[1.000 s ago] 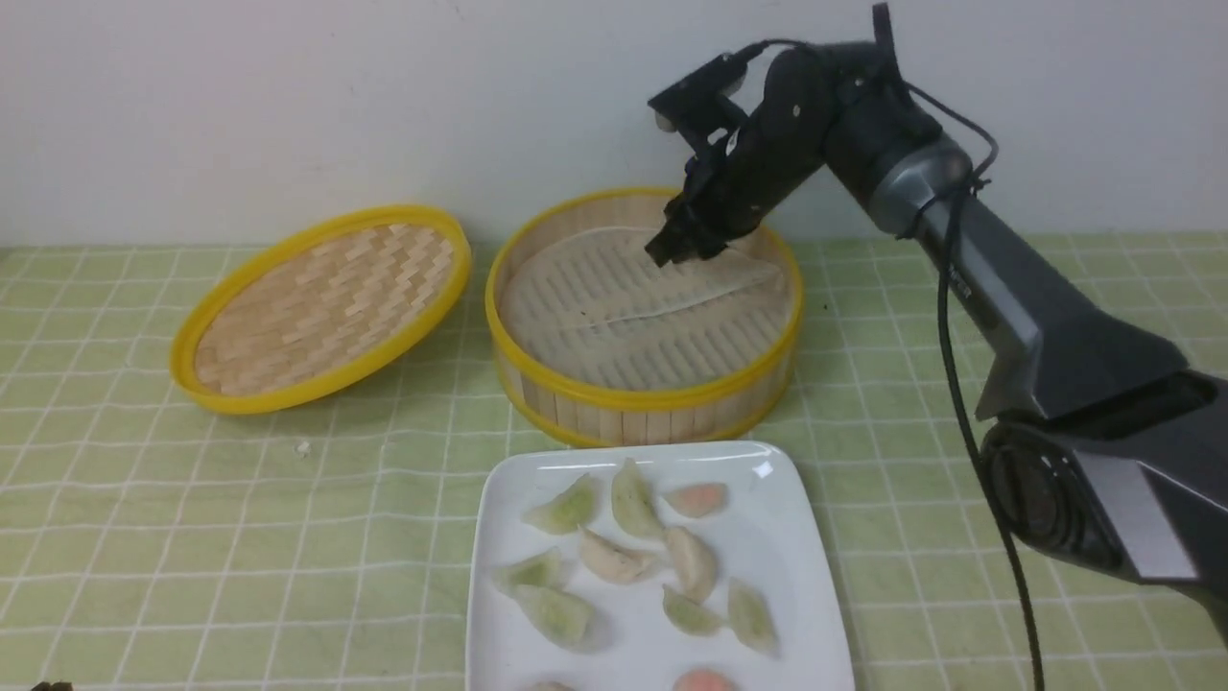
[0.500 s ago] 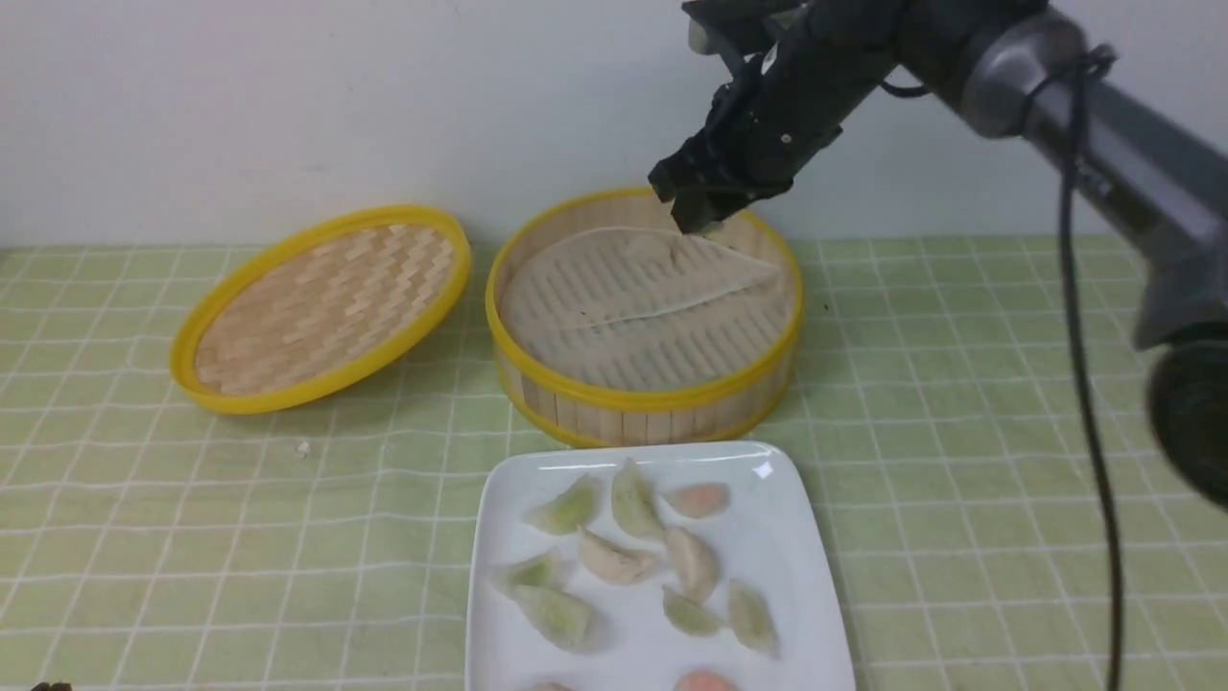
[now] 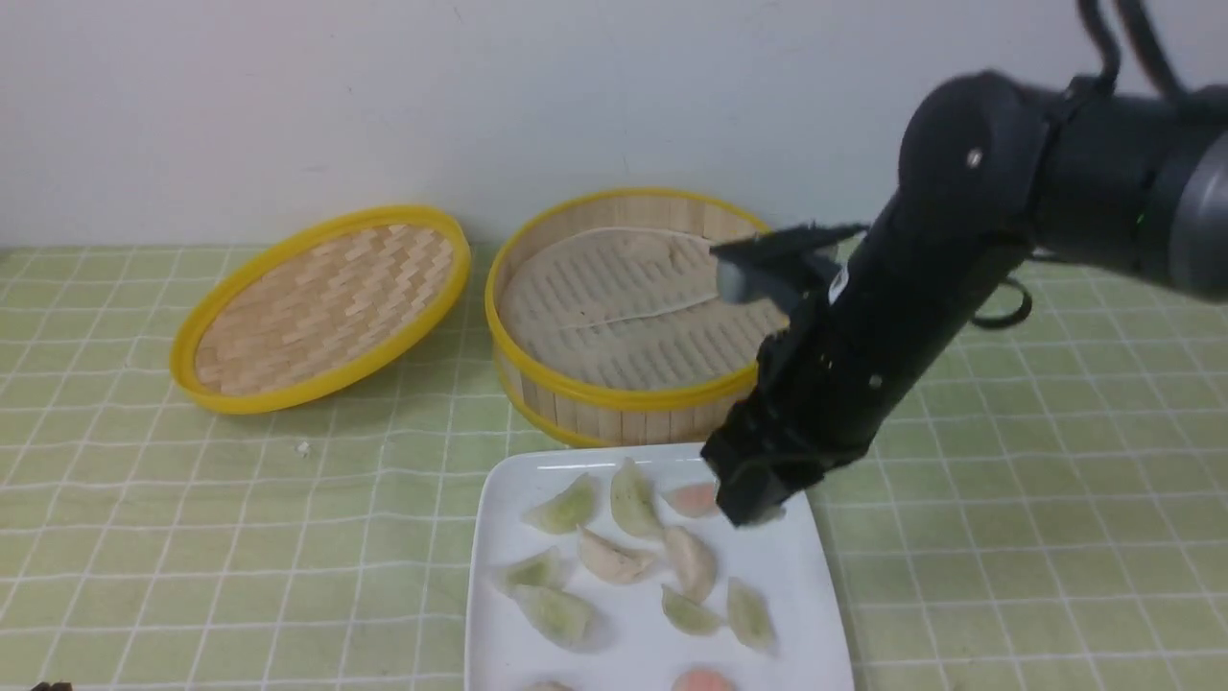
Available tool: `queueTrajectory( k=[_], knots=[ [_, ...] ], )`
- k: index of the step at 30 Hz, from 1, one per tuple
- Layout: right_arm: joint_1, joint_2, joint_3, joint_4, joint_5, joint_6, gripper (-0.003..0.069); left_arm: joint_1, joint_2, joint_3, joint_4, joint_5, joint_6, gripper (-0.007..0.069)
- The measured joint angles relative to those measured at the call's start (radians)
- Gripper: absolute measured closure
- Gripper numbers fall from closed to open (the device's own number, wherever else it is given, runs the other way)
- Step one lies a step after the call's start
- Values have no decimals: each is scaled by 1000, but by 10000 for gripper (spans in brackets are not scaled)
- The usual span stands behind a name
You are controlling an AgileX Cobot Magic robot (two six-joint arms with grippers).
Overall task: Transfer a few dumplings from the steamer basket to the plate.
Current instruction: Use the right arm to put the dumpling into the plate
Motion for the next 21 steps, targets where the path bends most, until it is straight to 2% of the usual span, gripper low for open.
queueTrajectory(
  k=[5,7,9,13,17,20,21],
  knots=[
    [19,43,45,-43,-127,7,510,0,0,0,0,0,0,631],
    [19,63,46,-53,-182,8,481,0,0,0,0,0,0,631],
    [19,73,46,-53,-208,8,424,0,0,0,0,0,0,631],
    [19,75,46,-53,-226,10,246,0,0,0,0,0,0,631],
    [19,69,46,-53,-190,11,153,0,0,0,0,0,0,631],
    [19,44,46,-56,-141,11,168,0,0,0,0,0,0,631],
    [19,17,46,-56,-124,11,212,0,0,0,0,0,0,631]
  ],
)
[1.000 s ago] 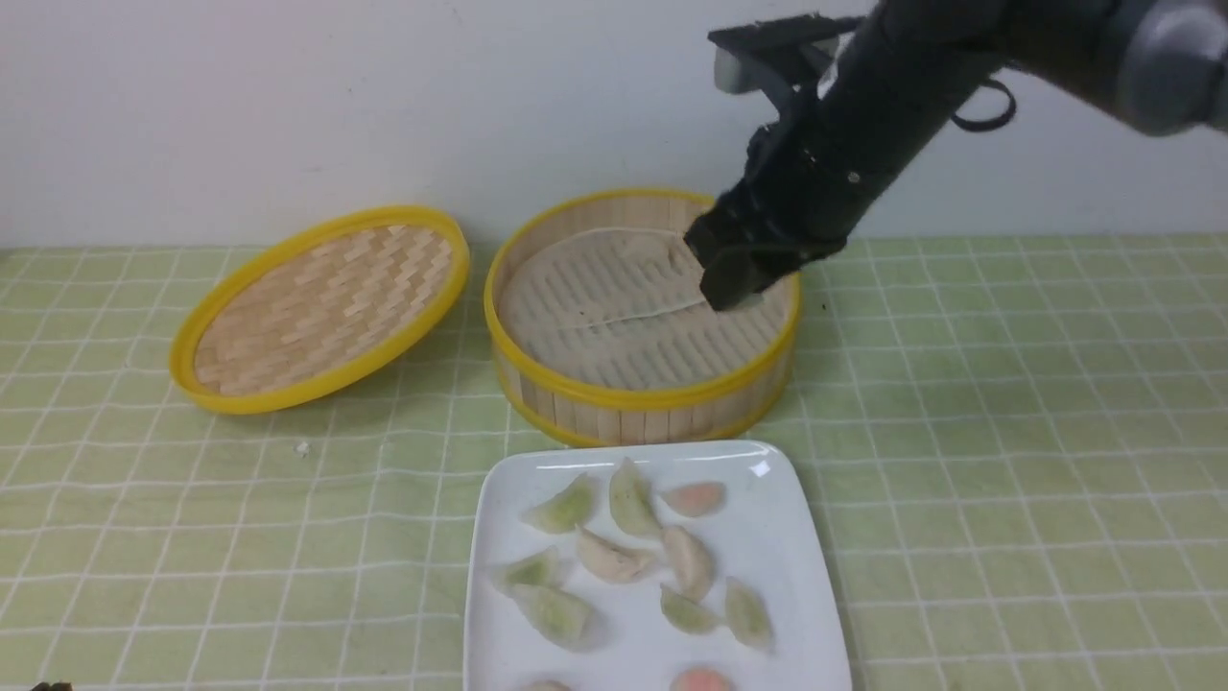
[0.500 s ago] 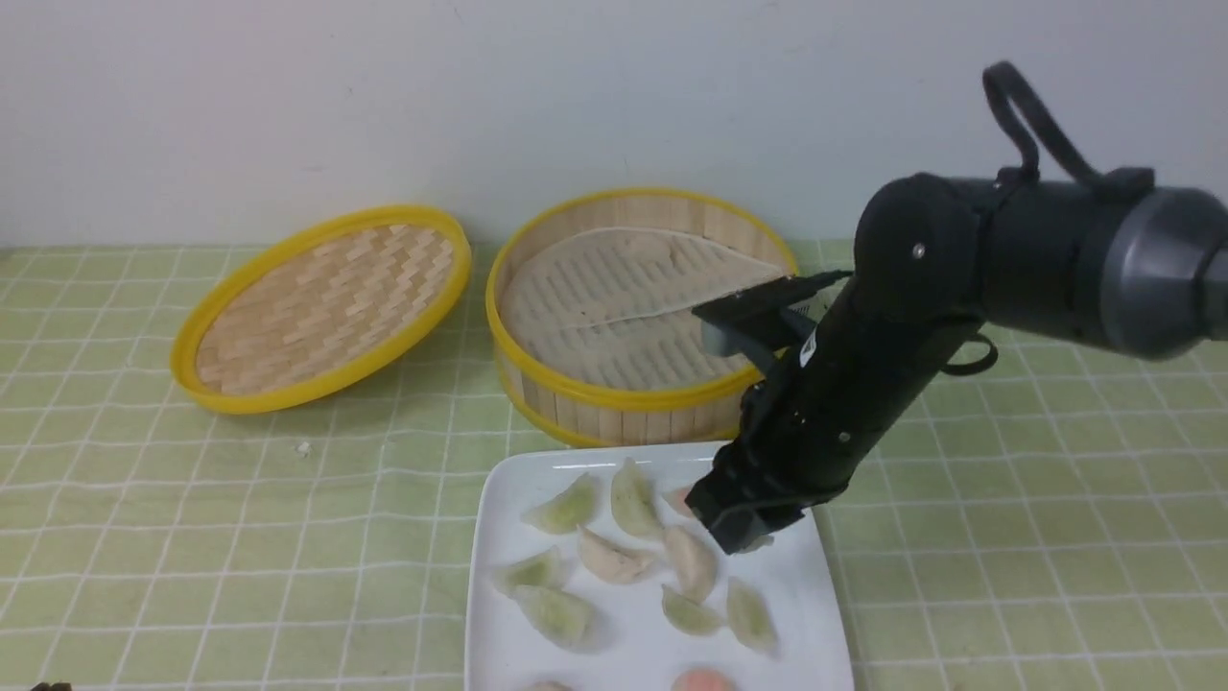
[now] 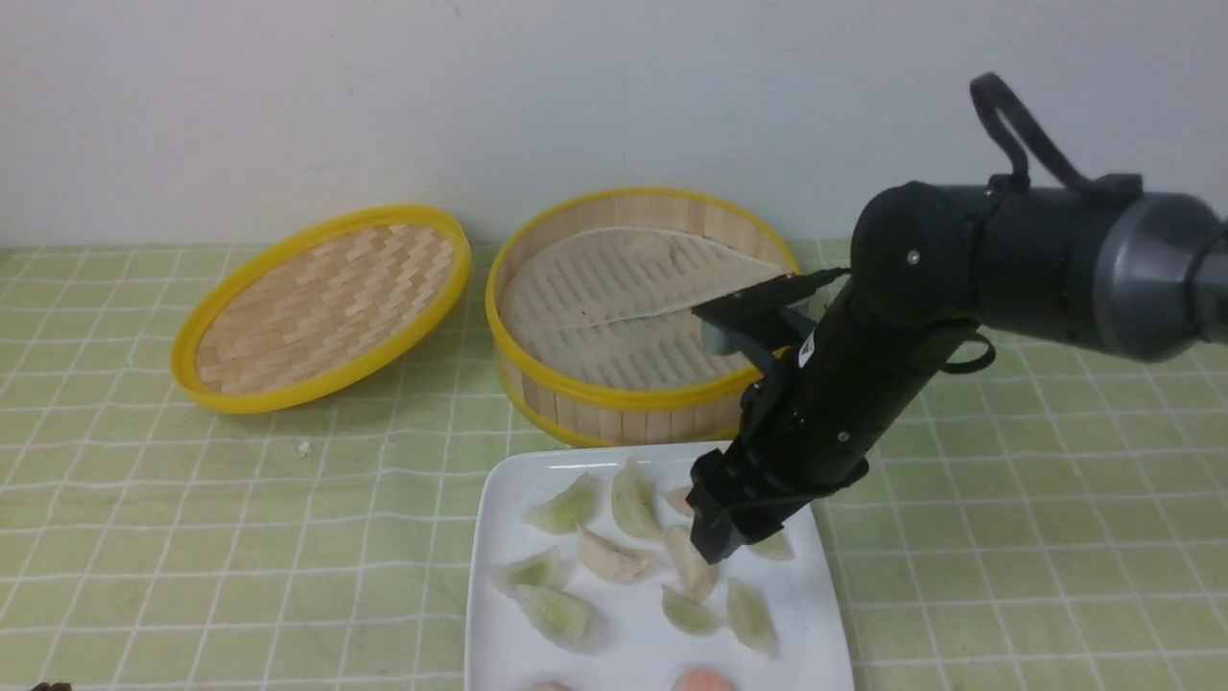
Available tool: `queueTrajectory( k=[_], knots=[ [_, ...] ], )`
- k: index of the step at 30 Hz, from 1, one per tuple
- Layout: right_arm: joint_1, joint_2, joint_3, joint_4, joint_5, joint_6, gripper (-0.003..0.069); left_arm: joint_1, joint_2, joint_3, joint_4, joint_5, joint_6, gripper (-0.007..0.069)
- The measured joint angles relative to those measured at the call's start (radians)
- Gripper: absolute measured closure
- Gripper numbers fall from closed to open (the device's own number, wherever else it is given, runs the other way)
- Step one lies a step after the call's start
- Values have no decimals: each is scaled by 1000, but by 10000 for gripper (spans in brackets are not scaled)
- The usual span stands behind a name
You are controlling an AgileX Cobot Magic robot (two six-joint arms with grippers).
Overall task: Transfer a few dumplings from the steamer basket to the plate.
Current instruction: Use the right arm to put the dumpling into the plate, then use the left arm to grab a dumpling from the steamer
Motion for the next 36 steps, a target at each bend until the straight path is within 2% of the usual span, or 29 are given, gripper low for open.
queueTrajectory(
  k=[3,4,8,10,21,27,28,29,32,33,36],
  knots=[
    [0,-50,0,0,3,0,311,0,0,0,0,0,0,631],
    [0,-89,0,0,2,0,389,0,0,0,0,0,0,631],
    [0,-209,0,0,-10,0,580,0,0,0,0,0,0,631],
    [0,-293,1,1,-26,1,645,0,0,0,0,0,0,631],
    [0,-763,97,1,-224,27,673,0,0,0,-16,-9,-4,631],
    [0,-939,201,1,-262,66,673,0,0,2,-292,-223,-121,631],
    [0,-952,206,0,-260,80,673,0,0,2,-337,-292,-130,631],
    [0,-966,210,-5,-258,103,673,0,0,2,-393,-431,-141,631],
    [0,-971,211,-32,-257,133,673,0,0,-21,-464,-559,-150,631],
    [0,-971,211,-37,-255,138,673,0,0,-32,-472,-565,-150,631],
    [0,-971,211,-73,-236,195,673,0,93,-239,-476,-432,-133,631]
  ],
)
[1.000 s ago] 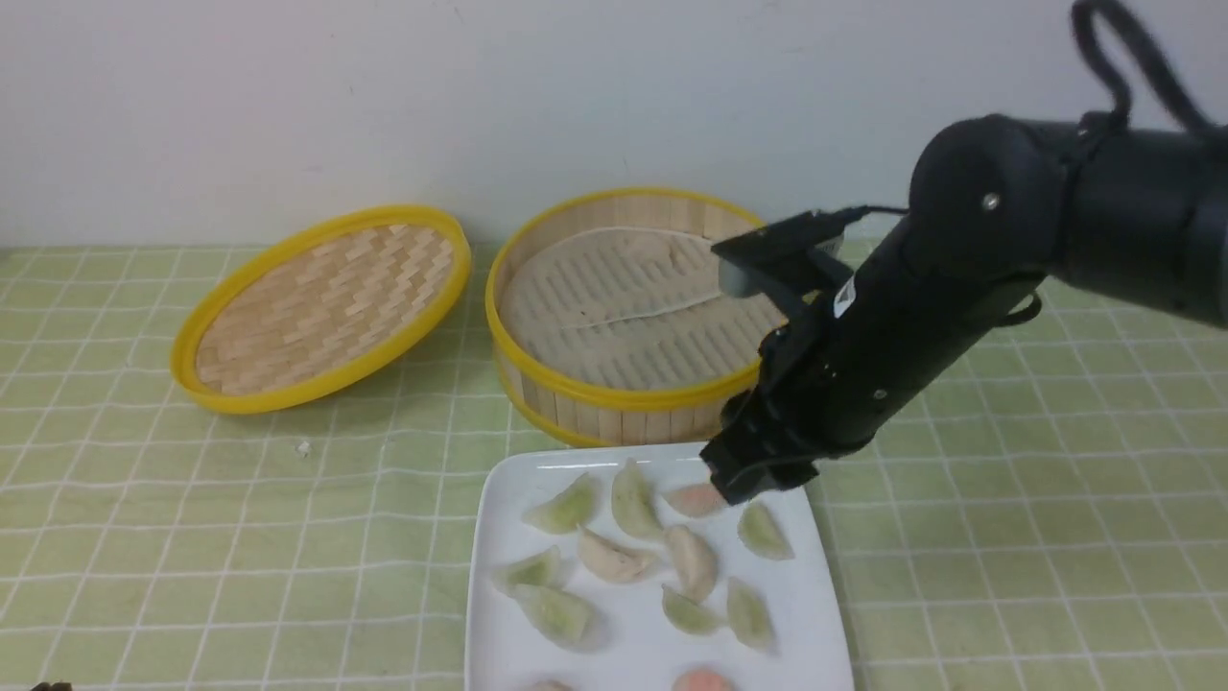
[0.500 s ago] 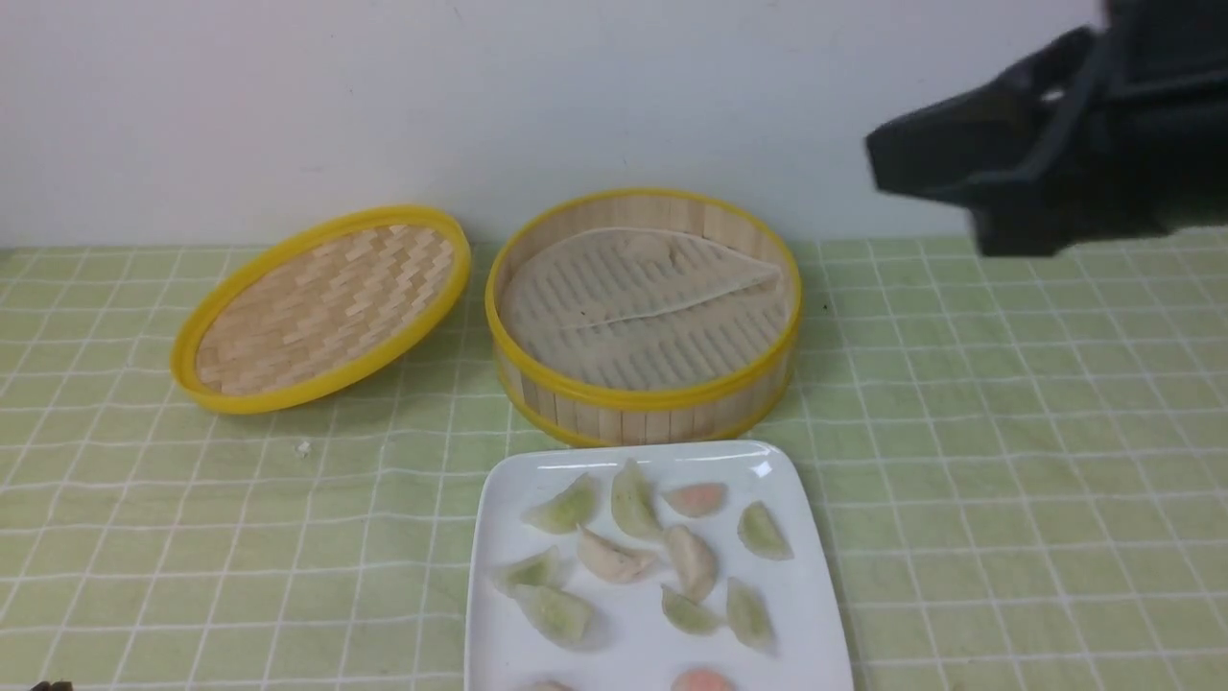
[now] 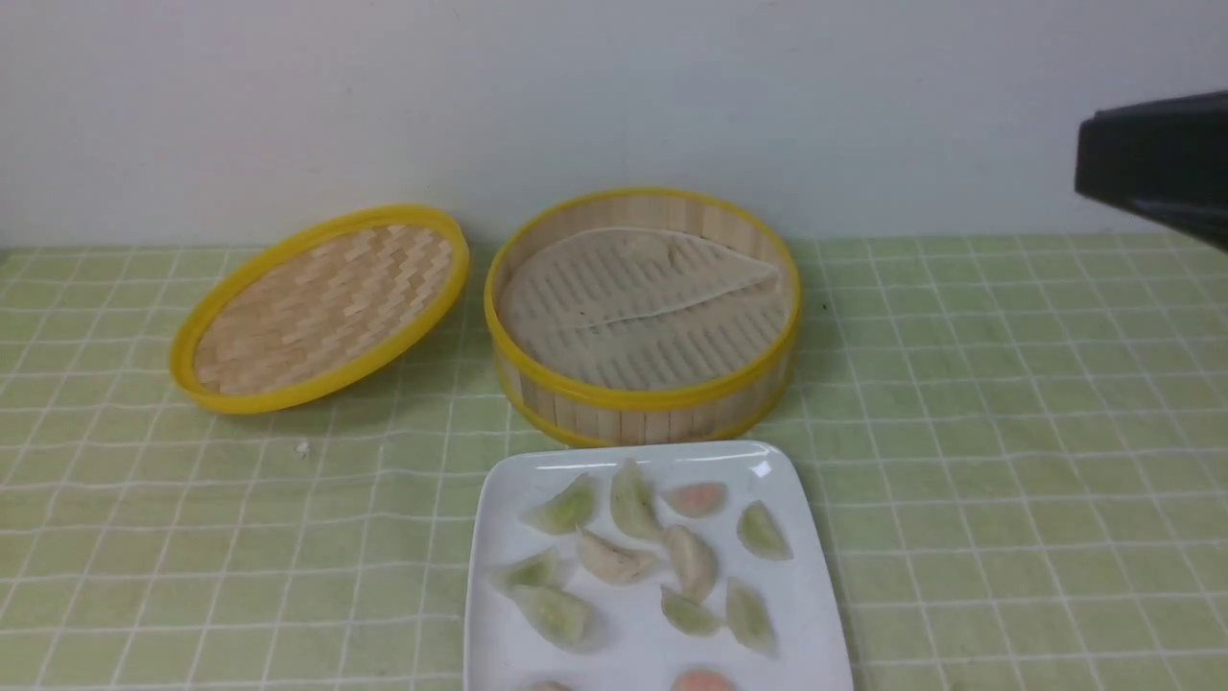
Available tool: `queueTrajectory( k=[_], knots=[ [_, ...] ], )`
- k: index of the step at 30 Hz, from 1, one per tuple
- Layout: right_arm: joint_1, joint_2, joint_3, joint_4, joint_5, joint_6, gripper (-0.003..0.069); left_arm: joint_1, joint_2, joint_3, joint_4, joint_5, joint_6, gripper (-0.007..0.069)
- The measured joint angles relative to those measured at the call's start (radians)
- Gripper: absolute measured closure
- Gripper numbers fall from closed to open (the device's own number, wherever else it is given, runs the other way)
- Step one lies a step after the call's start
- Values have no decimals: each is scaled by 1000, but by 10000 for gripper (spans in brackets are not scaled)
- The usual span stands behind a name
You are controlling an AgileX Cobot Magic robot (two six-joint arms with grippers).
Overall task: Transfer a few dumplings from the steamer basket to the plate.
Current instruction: Use the left arm to grab a dumpling from the steamer
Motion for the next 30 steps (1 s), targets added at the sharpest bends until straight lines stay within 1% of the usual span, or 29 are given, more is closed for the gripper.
queueTrajectory(
  k=[1,2,3,5,6,7,8,9,10,11,12,14,15,16,18,20,23,24,25,27,28,29,30],
  knots=[
    [0,0,0,-5,3,7,673,0,59,-79,12,89,17,631],
    [0,0,0,-6,5,7,673,0,73,-96,15,109,20,631],
    [0,0,0,-9,8,11,673,0,146,-181,29,211,38,631],
    [0,0,0,-15,14,15,673,0,385,-409,47,516,102,631],
    [0,0,0,-15,15,16,673,0,437,-476,48,578,125,631],
    [0,0,0,-17,21,19,673,0,557,-571,47,703,162,631],
    [0,0,0,-17,21,19,673,0,557,-586,47,703,169,631],
    [0,0,0,-17,31,24,673,0,671,-683,38,799,222,631],
    [0,0,0,-17,41,32,673,0,749,-746,26,851,267,631],
    [0,0,0,-17,51,41,673,0,822,-805,15,890,307,631],
    [0,0,0,-17,61,52,673,0,907,-868,-14,925,383,631],
    [0,0,0,-17,75,71,673,0,1024,-955,-64,962,483,631],
    [0,0,0,-17,76,76,673,0,1036,-964,-70,965,494,631],
    [0,0,0,-17,85,91,673,0,1149,-1040,-132,983,585,631],
    [0,0,0,-17,95,105,673,0,1221,-1101,-182,989,652,631],
    [0,0,0,-14,102,131,673,0,1330,-1185,-266,996,750,631],
    [0,0,0,1,105,154,673,0,1477,-1314,-342,1042,802,631],
    [0,0,0,3,105,156,673,0,1500,-1336,-345,1051,804,631],
    [0,0,0,19,106,162,673,-2,1593,-1431,-363,1096,813,631],
    [0,0,0,24,106,164,673,-10,1701,-1552,-365,1153,815,631],
    [0,0,0,25,106,164,673,-11,1713,-1566,-365,1159,815,631],
    [0,0,0,25,108,168,673,-27,1808,-1684,-353,1206,817,631],
    [0,0,0,26,109,171,673,-39,1866,-1746,-338,1228,817,631]
  ],
)
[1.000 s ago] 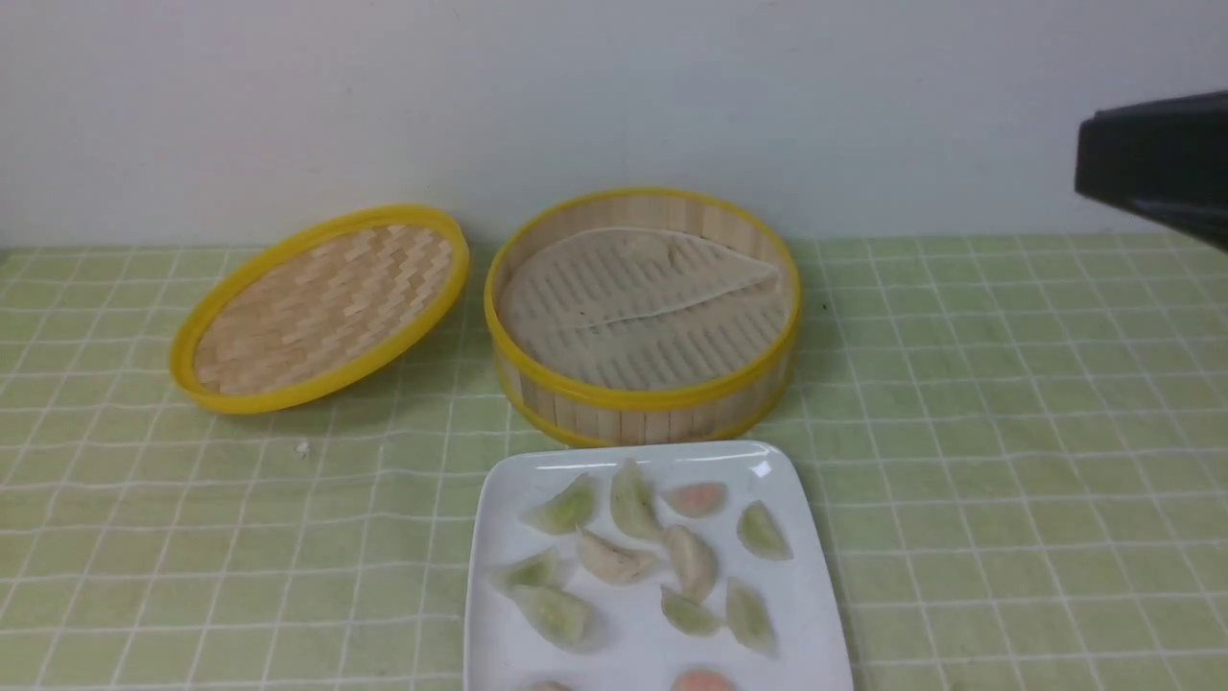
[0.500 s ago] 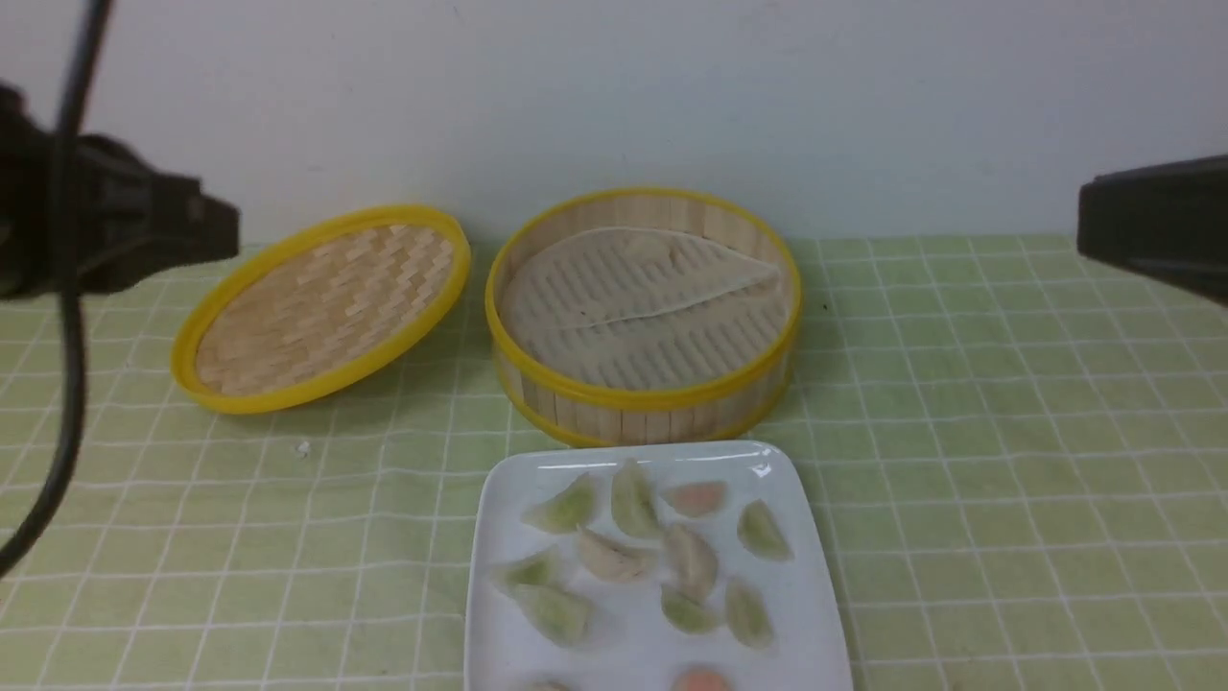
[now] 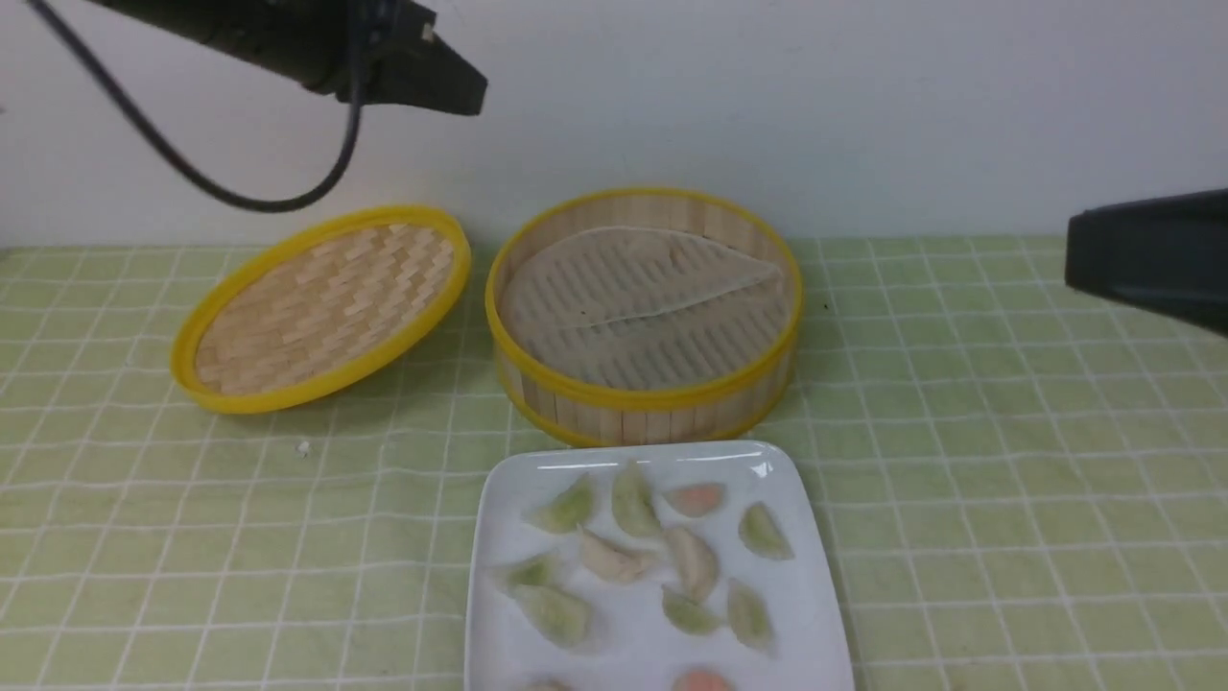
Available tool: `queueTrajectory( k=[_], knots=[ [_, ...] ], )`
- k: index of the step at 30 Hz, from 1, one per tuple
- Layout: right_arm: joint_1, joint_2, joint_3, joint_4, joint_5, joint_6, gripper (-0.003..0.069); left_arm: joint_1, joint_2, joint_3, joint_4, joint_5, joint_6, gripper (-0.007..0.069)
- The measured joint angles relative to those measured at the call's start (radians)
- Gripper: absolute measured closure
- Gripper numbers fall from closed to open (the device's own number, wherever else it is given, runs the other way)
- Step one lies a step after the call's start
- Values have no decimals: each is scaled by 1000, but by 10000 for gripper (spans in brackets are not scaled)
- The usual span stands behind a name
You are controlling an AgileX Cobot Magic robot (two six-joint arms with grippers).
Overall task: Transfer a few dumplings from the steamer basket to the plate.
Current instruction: Use the left arm to grab a dumpling from the steamer
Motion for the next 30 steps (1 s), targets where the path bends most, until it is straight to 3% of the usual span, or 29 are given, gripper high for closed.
queueTrajectory(
  k=[7,13,21,30],
  knots=[
    [0,0,0,1,4,27,673,-129,364,-508,217,52,-61,631],
    [0,0,0,0,13,67,673,-181,606,-777,263,59,-65,631],
    [0,0,0,1,40,111,673,-195,726,-832,274,27,-39,631],
    [0,0,0,1,59,130,673,-205,788,-835,272,-200,42,571]
  ],
)
